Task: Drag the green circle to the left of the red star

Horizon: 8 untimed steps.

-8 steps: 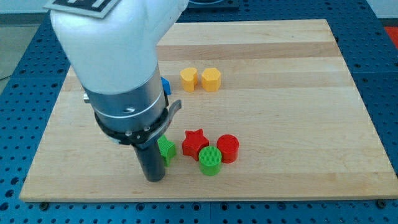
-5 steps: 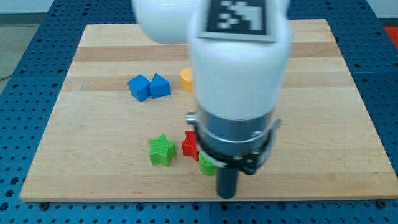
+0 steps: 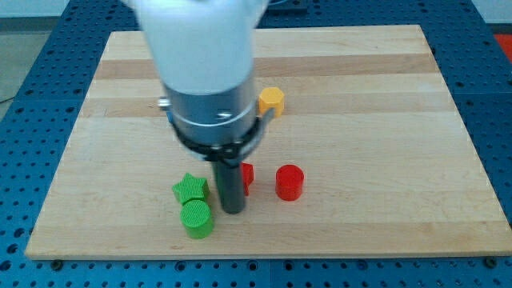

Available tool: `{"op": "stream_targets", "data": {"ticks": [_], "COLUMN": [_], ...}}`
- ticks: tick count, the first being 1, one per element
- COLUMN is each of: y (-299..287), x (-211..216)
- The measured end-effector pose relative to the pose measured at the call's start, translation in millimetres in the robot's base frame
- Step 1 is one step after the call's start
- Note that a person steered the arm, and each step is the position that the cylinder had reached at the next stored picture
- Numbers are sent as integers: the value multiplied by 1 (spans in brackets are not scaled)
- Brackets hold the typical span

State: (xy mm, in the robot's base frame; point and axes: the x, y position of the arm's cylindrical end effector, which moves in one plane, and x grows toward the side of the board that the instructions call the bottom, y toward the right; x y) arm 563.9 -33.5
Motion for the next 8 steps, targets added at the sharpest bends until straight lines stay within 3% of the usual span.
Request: {"op": "stream_targets", "data": {"ticks": [1,2,3,4,5,6,8], "y": [26,18,-24,-74,-82,-82,-62], "x": [3,40,55,46,16,-18,-18]}}
